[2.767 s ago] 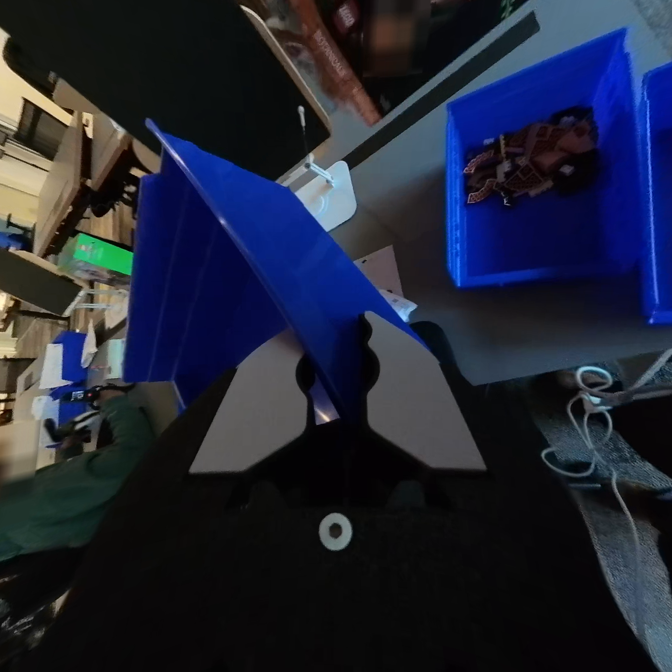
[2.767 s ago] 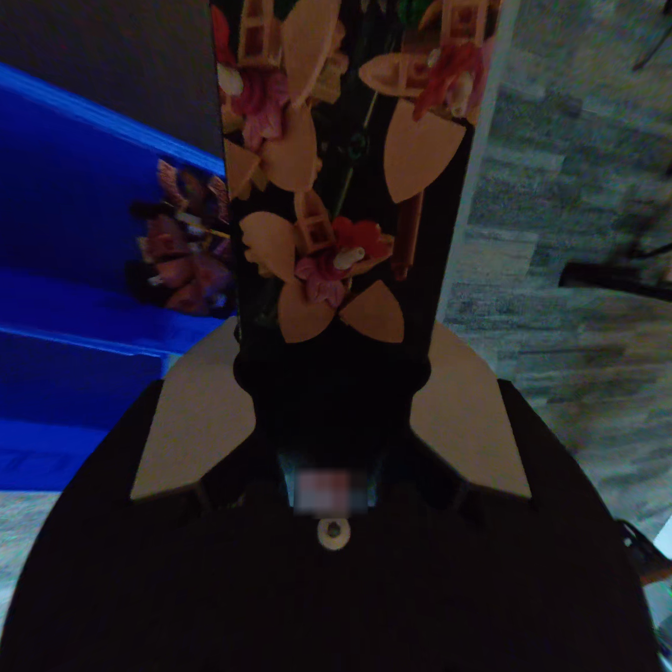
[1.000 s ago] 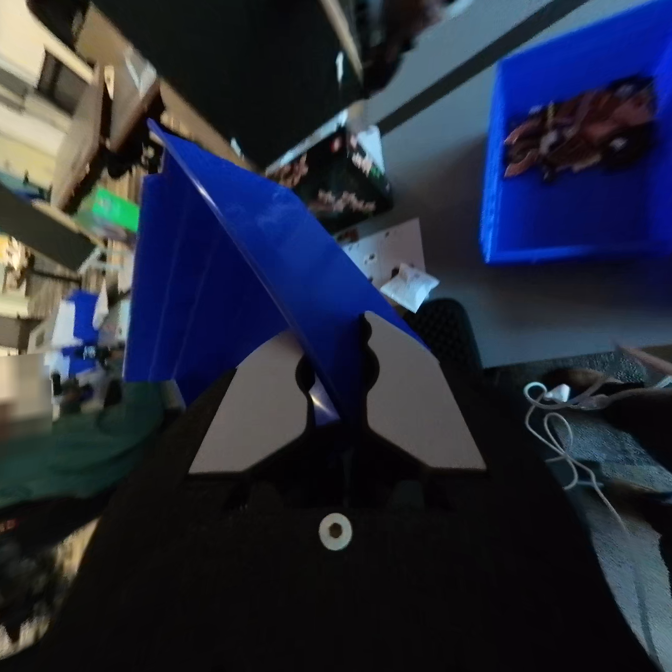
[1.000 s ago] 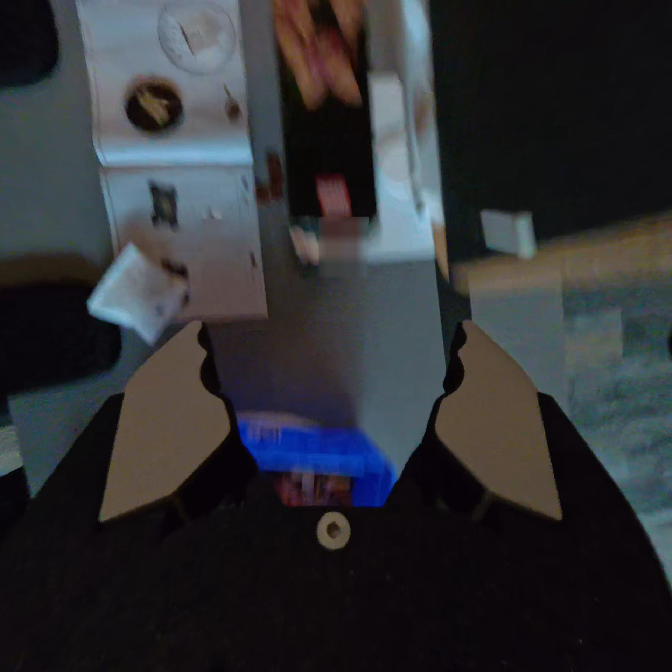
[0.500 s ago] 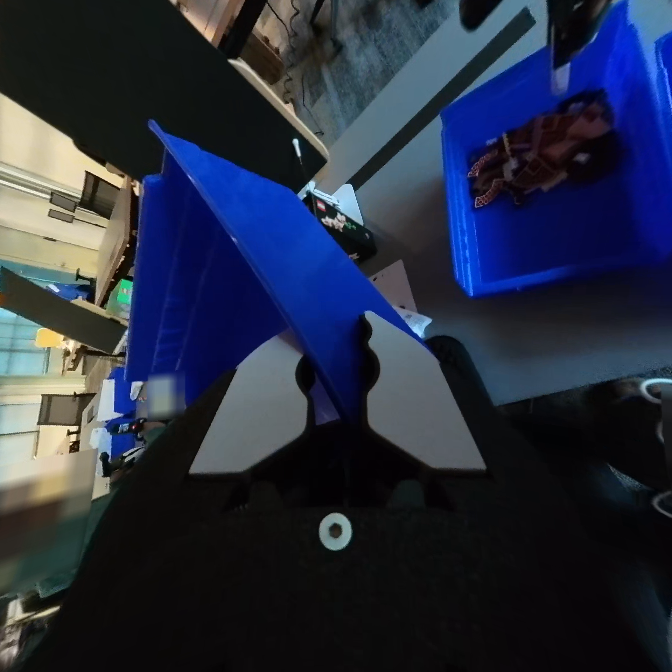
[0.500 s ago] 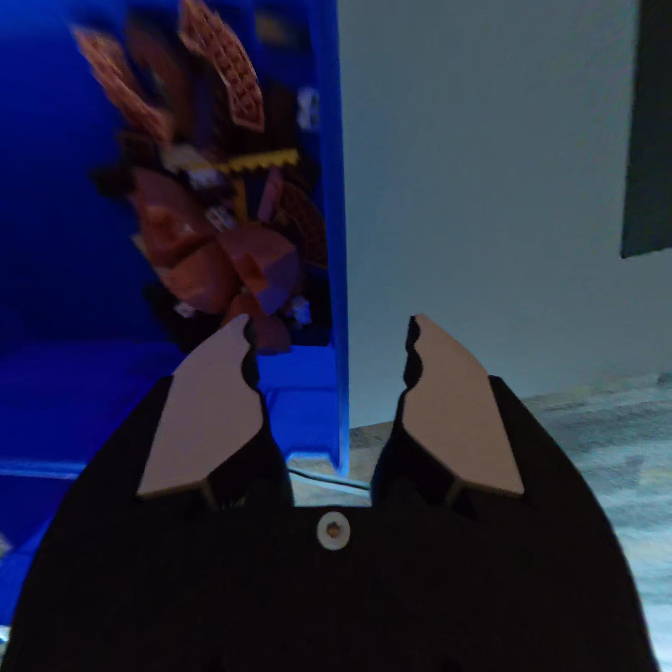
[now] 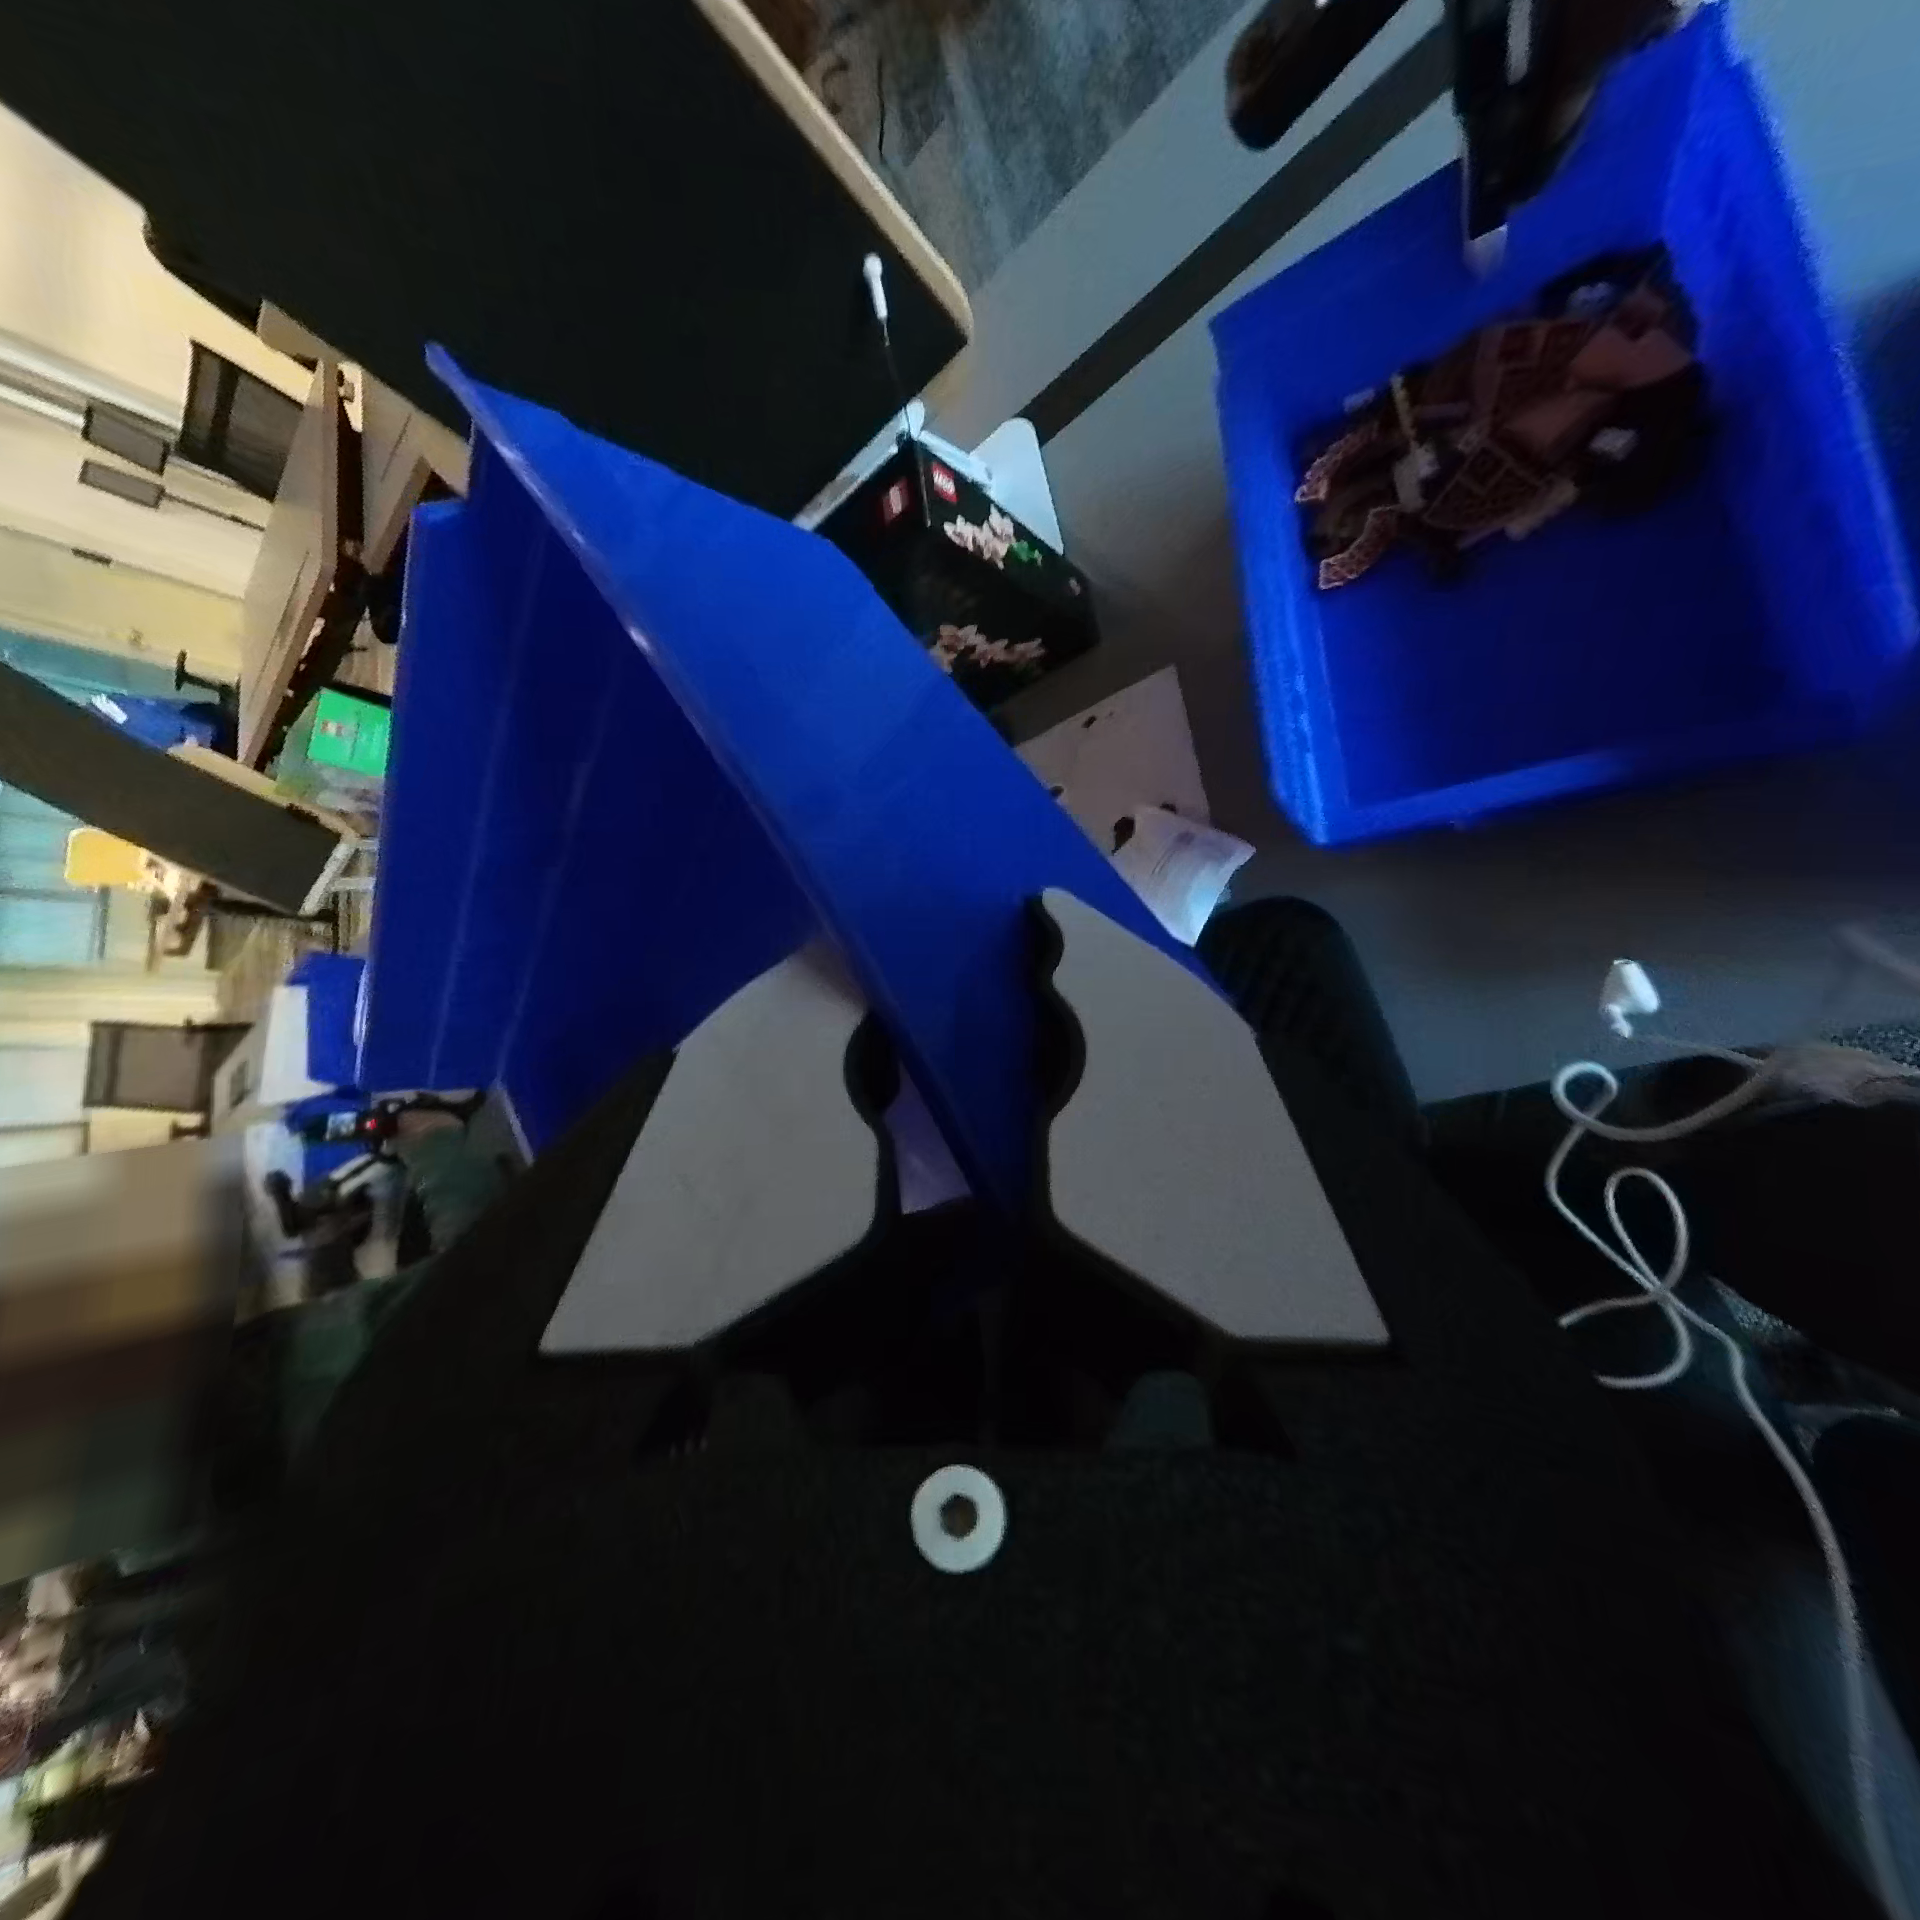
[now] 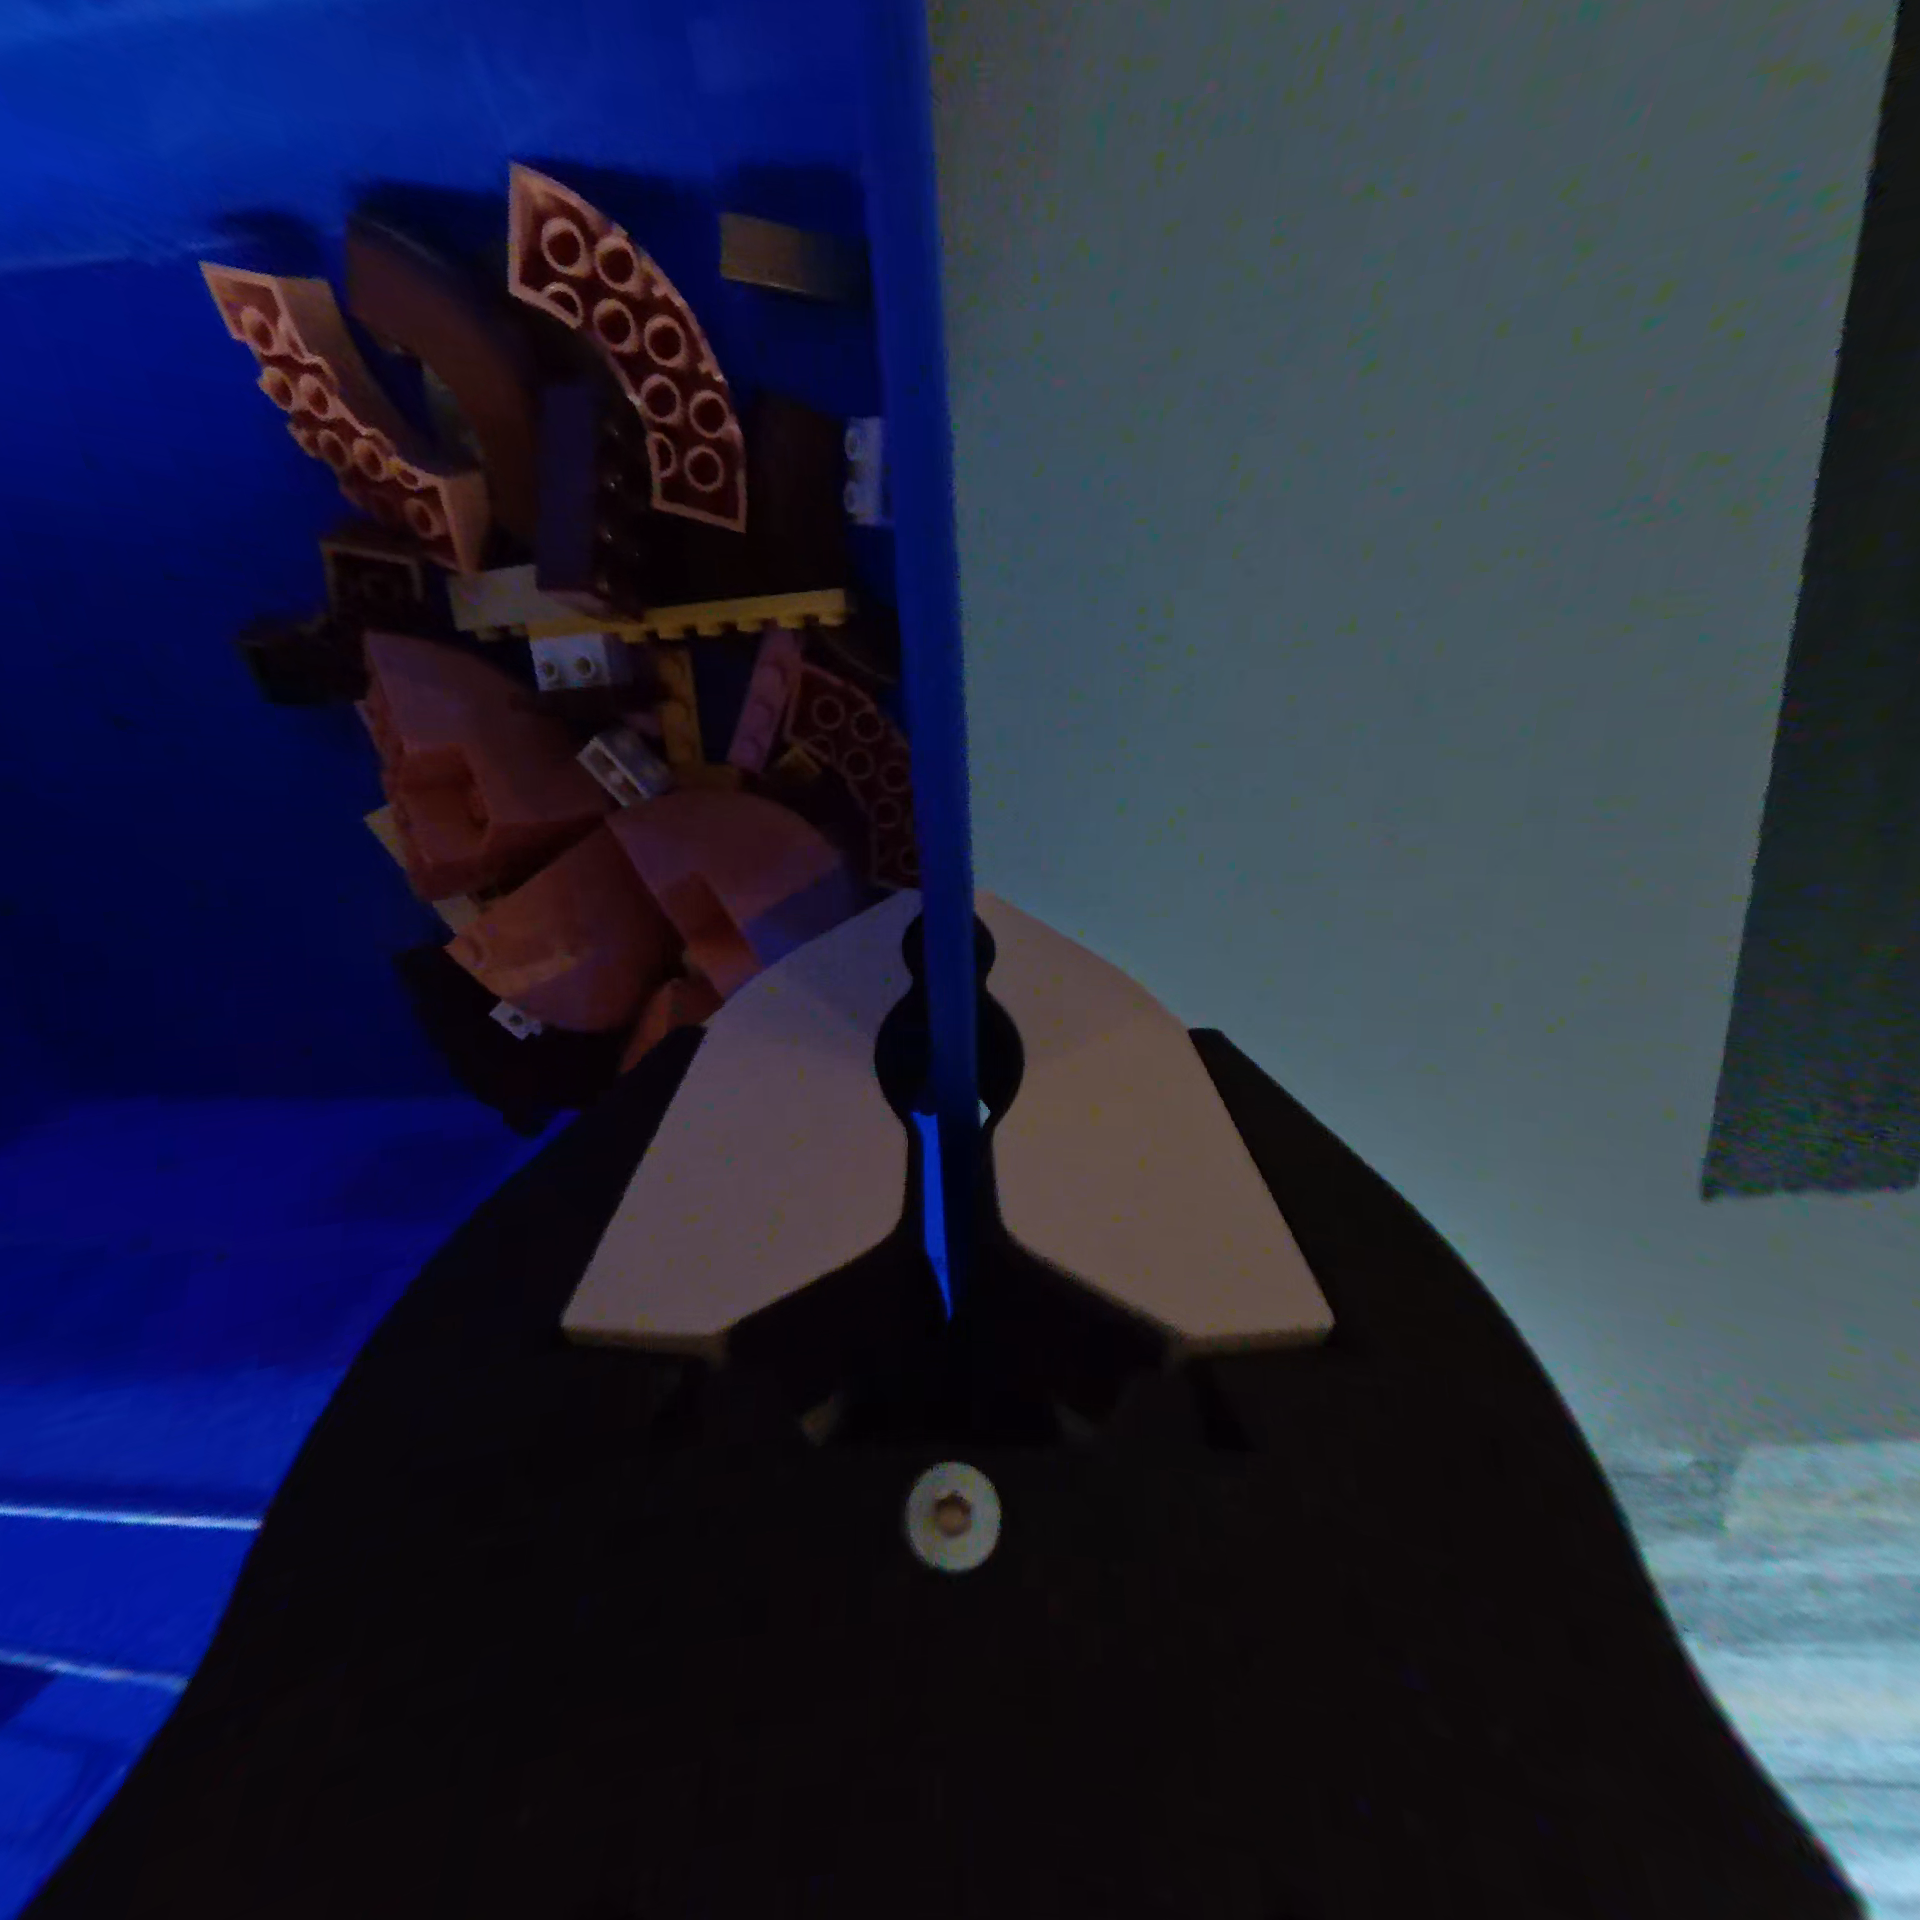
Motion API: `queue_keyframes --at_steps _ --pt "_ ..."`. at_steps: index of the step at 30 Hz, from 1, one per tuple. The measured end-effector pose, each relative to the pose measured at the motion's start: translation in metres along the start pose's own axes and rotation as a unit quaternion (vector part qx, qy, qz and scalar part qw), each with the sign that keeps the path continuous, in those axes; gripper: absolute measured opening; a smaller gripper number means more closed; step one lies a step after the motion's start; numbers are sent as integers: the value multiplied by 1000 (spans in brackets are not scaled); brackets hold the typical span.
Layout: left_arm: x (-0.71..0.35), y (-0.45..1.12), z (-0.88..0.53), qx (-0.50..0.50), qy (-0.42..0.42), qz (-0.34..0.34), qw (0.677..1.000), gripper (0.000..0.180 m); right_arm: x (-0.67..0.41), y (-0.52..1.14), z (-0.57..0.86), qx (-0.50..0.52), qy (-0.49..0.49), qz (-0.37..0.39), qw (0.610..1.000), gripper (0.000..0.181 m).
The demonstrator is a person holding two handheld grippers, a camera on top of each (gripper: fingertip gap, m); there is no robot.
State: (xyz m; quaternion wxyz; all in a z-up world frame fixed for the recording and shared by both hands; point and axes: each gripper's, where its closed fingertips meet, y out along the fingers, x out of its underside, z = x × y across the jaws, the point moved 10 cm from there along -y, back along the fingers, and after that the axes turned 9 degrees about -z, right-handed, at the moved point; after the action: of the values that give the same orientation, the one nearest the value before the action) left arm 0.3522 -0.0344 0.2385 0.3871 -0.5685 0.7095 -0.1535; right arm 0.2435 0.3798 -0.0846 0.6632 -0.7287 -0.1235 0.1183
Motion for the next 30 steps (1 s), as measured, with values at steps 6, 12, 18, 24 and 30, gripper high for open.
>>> queue_keyframes --at_steps 6,12,18,24,30 --pt "9 -1 1 2 -14 -14 1000 20 -48 0 2 8 -33 4 999 1" --pt "12 2 4 1 -15 -25 1000 20 -71 -1 14 15 -59 2 998 2" --pt "12 11 6 5 -20 -36 999 20 -81 -5 43 36 -60 -1 998 2" --pt "11 28 14 12 -16 -46 999 20 -104 -9 68 52 -72 -1 996 5" --pt "9 33 15 21 -19 -47 998 20 -124 -15 84 116 -73 1 991 15"
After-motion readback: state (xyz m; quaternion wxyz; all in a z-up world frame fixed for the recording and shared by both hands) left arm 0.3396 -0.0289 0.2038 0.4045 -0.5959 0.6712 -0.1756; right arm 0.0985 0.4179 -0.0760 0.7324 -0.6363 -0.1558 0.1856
